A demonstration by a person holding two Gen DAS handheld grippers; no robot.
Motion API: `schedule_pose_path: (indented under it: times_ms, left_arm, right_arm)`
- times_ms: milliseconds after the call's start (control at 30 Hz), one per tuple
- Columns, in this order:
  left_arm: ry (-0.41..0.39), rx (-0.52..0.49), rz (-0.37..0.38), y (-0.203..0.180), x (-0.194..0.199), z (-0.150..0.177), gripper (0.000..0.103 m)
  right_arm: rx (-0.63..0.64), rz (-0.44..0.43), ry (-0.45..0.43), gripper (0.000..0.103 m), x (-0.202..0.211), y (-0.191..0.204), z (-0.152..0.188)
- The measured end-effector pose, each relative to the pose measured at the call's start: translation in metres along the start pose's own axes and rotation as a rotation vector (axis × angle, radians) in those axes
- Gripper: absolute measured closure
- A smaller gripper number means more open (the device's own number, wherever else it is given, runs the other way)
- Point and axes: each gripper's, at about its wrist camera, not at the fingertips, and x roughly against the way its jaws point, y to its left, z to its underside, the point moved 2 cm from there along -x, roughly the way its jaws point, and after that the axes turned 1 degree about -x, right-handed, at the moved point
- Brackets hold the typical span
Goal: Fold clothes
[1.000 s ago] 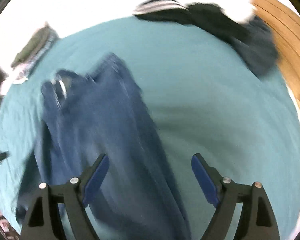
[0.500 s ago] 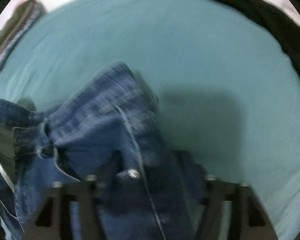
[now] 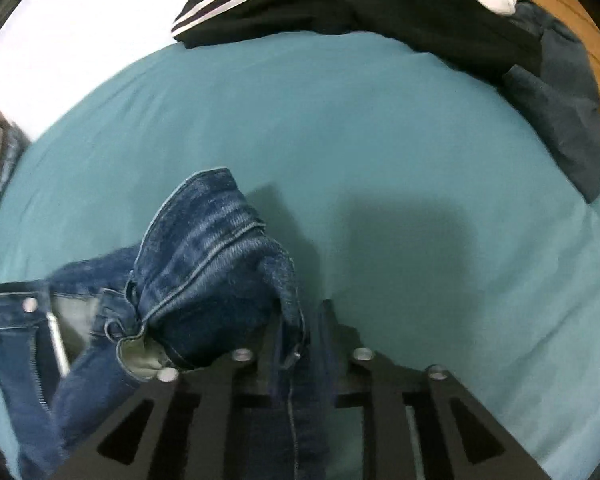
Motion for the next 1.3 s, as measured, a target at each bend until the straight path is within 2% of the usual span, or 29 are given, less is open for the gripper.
schedule_pose_path:
  times_ms: [33, 67, 100, 133, 200, 300, 333, 467, 533, 567, 600, 633, 667, 700, 833, 933, 1033, 1200, 1267, 1300]
  left_arm:
    - [-0.057, 0.032, -0.004, 0.009, 0.011, -0.001, 0.008]
    - [-0.089, 0.069, -0.002, 0.018, 0.018, 0.001, 0.007]
    - [-0.083, 0.112, 0.009, 0.027, 0.019, 0.004, 0.006]
    - [-0.05, 0.142, 0.027, 0.032, 0.011, 0.007, 0.006]
    - [0.091, 0.14, 0.081, 0.026, -0.03, 0.014, 0.006]
    - [0.256, 0.034, 0.177, -0.005, -0.076, 0.022, 0.007]
    - [0.284, 0.001, 0.184, -0.014, -0.085, 0.023, 0.006]
    - [0.347, -0.136, 0.101, -0.048, -0.113, 0.023, 0.003]
    - [0.348, -0.179, 0.1, -0.054, -0.114, 0.023, 0.008]
    - [0.341, -0.201, 0.117, -0.055, -0.11, 0.023, 0.029]
    - [0.328, -0.233, 0.13, -0.058, -0.104, 0.023, 0.075]
    - [0.314, -0.264, 0.143, -0.061, -0.097, 0.023, 0.076]
    - [0.299, -0.278, 0.154, -0.062, -0.091, 0.022, 0.089]
    - [0.279, -0.268, 0.161, -0.059, -0.084, 0.02, 0.092]
    - [0.065, -0.278, 0.09, -0.036, -0.042, -0.008, 0.093]
    - [0.033, -0.307, 0.025, -0.019, -0.04, -0.034, 0.092]
    - [-0.023, -0.347, -0.069, -0.011, -0.042, -0.068, 0.092]
    - [-0.046, -0.293, -0.194, -0.014, -0.071, -0.124, 0.092]
    - [0.034, -0.29, -0.219, -0.017, -0.111, -0.151, 0.091]
    - [0.074, -0.288, -0.231, -0.019, -0.131, -0.164, 0.083]
  right_arm:
    - [0.004, -0.015, 0.01, 0.069, -0.002, 0.0, -0.002]
    - [0.01, -0.015, 0.024, 0.065, -0.005, 0.0, -0.002]
    - [0.012, -0.02, 0.038, 0.063, -0.011, -0.002, -0.004]
    - [0.014, -0.04, 0.052, 0.063, -0.014, -0.003, -0.005]
    - [0.027, -0.08, 0.063, 0.062, -0.017, -0.006, -0.007]
    - [0.022, -0.14, 0.074, 0.062, -0.02, -0.013, -0.01]
    - [0.01, -0.166, 0.077, 0.062, -0.02, -0.017, -0.011]
    - [-0.017, -0.212, 0.123, 0.054, -0.032, -0.019, -0.011]
    - [0.014, -0.201, 0.14, 0.05, -0.036, -0.019, -0.012]
    - [0.037, -0.187, 0.141, 0.05, -0.038, -0.016, -0.013]
    - [0.07, -0.172, 0.139, 0.051, -0.037, -0.012, -0.014]
    - [0.103, -0.161, 0.137, 0.069, -0.036, -0.008, -0.014]
    - [0.127, -0.185, 0.137, 0.083, -0.034, -0.004, -0.014]
    - [0.151, -0.205, 0.134, 0.09, -0.031, -0.001, -0.013]
    - [0.199, -0.175, 0.017, 0.096, -0.008, 0.003, -0.013]
    - [0.197, -0.205, -0.084, 0.097, 0.031, 0.007, -0.014]
    - [0.197, -0.21, -0.144, 0.097, 0.043, 0.033, -0.036]
    - [0.198, -0.171, -0.204, 0.097, 0.047, 0.078, -0.094]
    - [0.177, -0.139, -0.231, 0.097, 0.044, 0.091, -0.124]
    - [0.167, -0.116, -0.245, 0.097, 0.043, 0.095, -0.137]
